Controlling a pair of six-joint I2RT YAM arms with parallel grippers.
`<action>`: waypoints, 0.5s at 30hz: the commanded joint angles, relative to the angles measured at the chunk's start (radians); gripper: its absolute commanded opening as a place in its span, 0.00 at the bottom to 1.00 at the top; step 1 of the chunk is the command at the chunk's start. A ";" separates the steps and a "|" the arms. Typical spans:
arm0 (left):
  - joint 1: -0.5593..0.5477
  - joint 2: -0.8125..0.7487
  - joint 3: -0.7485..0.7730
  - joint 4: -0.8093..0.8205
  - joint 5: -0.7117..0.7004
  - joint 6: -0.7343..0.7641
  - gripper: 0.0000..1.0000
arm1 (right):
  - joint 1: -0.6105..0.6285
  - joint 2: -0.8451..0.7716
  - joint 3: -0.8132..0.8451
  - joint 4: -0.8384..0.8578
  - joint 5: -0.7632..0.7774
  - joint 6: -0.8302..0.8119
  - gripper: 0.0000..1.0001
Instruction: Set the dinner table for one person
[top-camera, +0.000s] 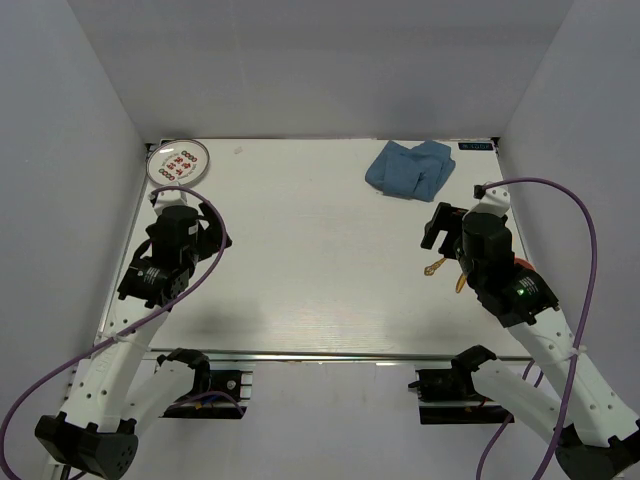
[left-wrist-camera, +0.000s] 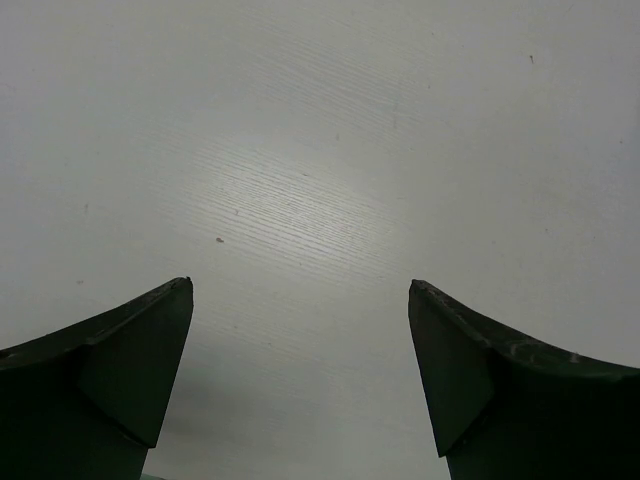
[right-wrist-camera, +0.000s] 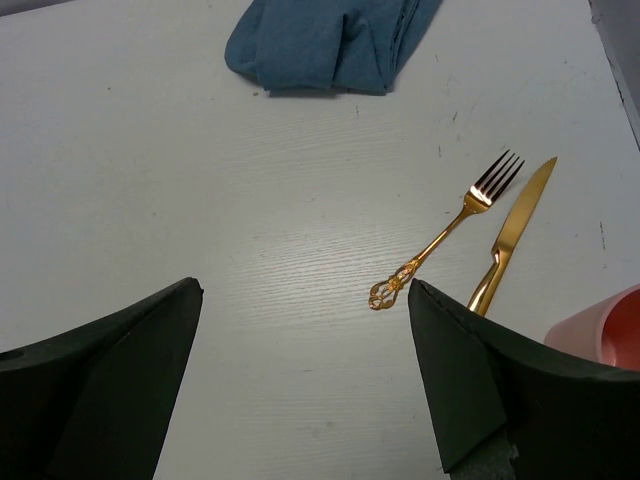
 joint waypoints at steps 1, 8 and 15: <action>-0.001 -0.019 0.010 0.015 0.005 -0.001 0.98 | 0.002 -0.005 0.033 0.023 0.019 0.000 0.89; -0.001 -0.024 0.005 0.023 0.011 0.004 0.98 | 0.005 0.008 -0.007 0.133 -0.138 -0.011 0.89; -0.001 -0.004 -0.001 0.038 0.057 0.021 0.98 | -0.018 0.282 -0.034 0.387 -0.199 -0.001 0.89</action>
